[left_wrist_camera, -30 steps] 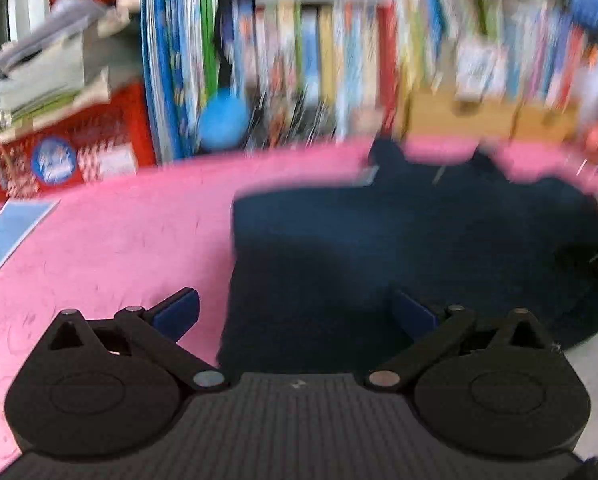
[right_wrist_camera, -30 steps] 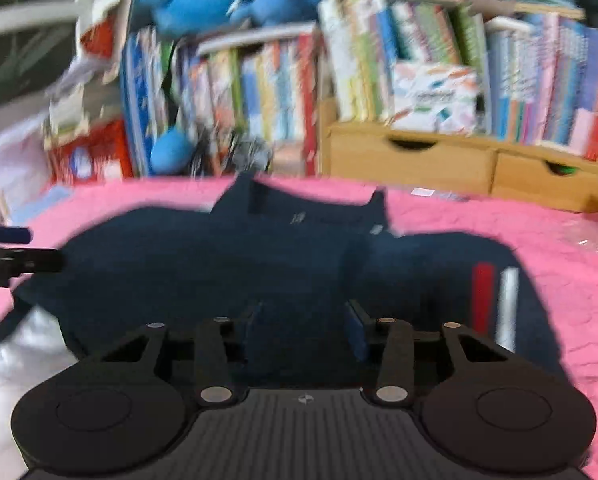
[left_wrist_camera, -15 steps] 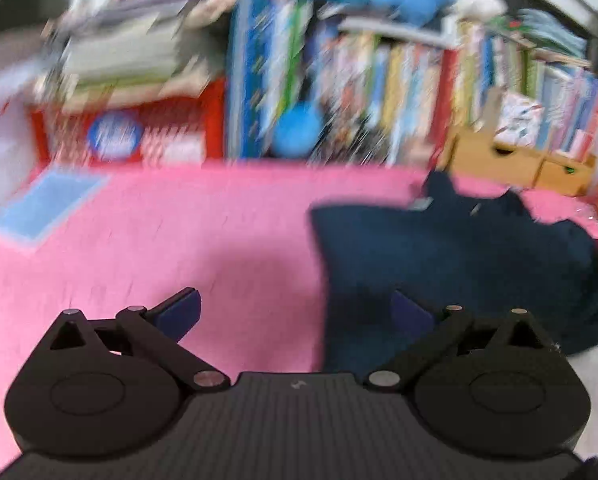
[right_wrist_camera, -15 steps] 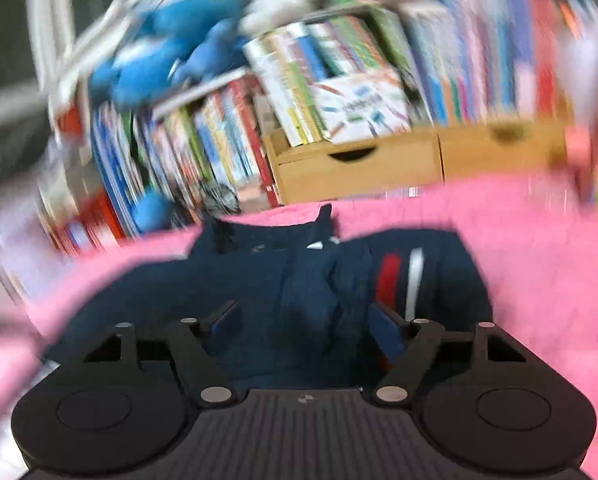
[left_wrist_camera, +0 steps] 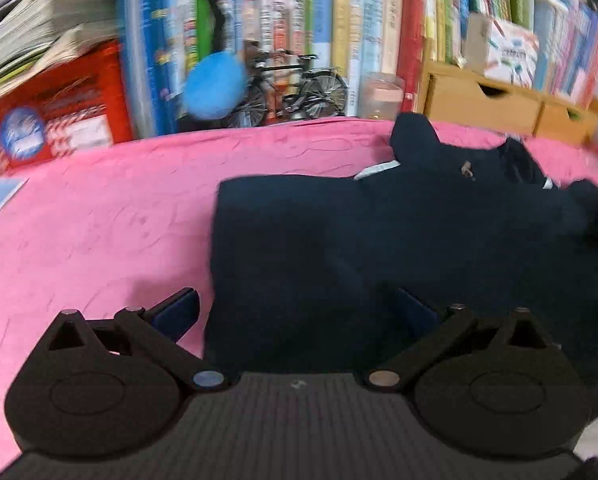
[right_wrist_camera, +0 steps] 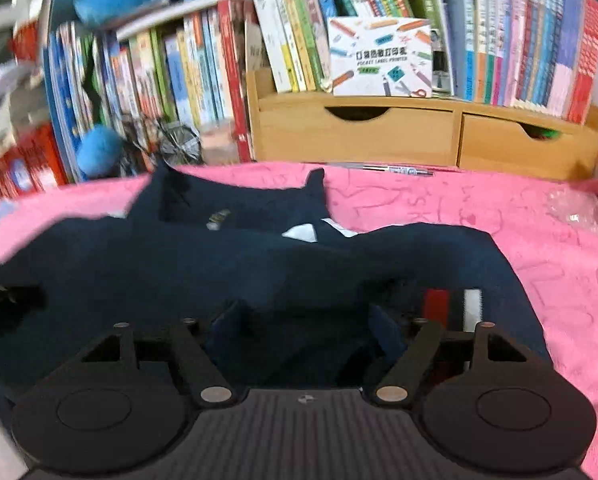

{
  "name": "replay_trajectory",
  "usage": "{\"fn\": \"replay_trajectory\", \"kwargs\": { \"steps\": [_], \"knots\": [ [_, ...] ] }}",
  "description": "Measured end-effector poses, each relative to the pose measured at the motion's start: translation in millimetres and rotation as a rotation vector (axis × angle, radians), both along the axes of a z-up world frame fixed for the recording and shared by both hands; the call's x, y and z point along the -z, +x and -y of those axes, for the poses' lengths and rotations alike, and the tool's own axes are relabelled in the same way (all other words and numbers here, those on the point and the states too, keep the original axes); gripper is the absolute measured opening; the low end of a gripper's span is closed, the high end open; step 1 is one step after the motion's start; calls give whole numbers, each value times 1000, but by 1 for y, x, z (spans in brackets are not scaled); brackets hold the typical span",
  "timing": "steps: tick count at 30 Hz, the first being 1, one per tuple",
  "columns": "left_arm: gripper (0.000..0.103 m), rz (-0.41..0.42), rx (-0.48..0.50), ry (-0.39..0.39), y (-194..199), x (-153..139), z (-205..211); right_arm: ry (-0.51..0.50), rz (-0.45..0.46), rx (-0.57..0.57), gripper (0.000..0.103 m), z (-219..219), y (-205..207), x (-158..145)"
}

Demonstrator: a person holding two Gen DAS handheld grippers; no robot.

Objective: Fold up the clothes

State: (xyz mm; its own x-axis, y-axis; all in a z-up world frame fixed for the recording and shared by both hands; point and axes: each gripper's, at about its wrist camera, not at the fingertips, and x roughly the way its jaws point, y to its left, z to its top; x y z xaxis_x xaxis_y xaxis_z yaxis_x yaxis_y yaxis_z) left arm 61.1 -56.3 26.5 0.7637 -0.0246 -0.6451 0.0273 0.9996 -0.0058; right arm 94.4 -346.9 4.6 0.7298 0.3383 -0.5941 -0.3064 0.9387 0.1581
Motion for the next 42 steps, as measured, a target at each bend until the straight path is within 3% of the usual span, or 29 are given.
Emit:
{"fn": "replay_trajectory", "kwargs": {
  "steps": [3, 5, 8, 12, 14, 19, 22, 27, 30, 33, 34, 37, 39, 42],
  "knots": [
    [103, 77, 109, 27, -45, -7, 6, 41, 104, -222, 98, -9, -60, -22],
    [103, 78, 164, 43, -71, -1, 16, -31, 150, -329, 100, -22, -97, -30],
    [103, 70, 168, 75, -114, 11, 21, -53, 76, -370, 99, -32, -134, -26],
    [103, 35, 160, 57, -177, 28, 1, -26, 33, -348, 100, -7, -191, -14],
    [103, 43, 120, 42, -205, 30, -14, -69, 35, -284, 101, 13, -223, -5],
    [103, 26, -4, -81, -269, 23, -47, -109, 82, -99, 103, 64, -302, 0],
    [103, 50, -23, -30, -297, 29, -39, -120, 101, -19, 103, 79, -337, 1],
    [103, 28, 68, 64, -316, 52, -7, -242, 94, -49, 103, 71, -368, 28],
    [103, 32, 124, 125, -309, 69, 22, -305, 121, -96, 103, 58, -365, 48],
    [103, -12, 164, 53, -295, 84, 32, -332, 118, -142, 103, 46, -353, 69],
    [102, -18, 183, 11, -295, 86, 33, -290, 84, -165, 97, 46, -350, 72],
    [96, -18, 242, -85, -308, 72, 35, -170, 2, -212, 59, 49, -352, 66],
    [96, 14, 291, -146, -322, 46, 34, -93, -12, -233, 47, 57, -362, 49],
    [99, 117, 373, -269, -332, -4, 28, 138, 15, -270, 47, 77, -378, 4]
  ]
}}
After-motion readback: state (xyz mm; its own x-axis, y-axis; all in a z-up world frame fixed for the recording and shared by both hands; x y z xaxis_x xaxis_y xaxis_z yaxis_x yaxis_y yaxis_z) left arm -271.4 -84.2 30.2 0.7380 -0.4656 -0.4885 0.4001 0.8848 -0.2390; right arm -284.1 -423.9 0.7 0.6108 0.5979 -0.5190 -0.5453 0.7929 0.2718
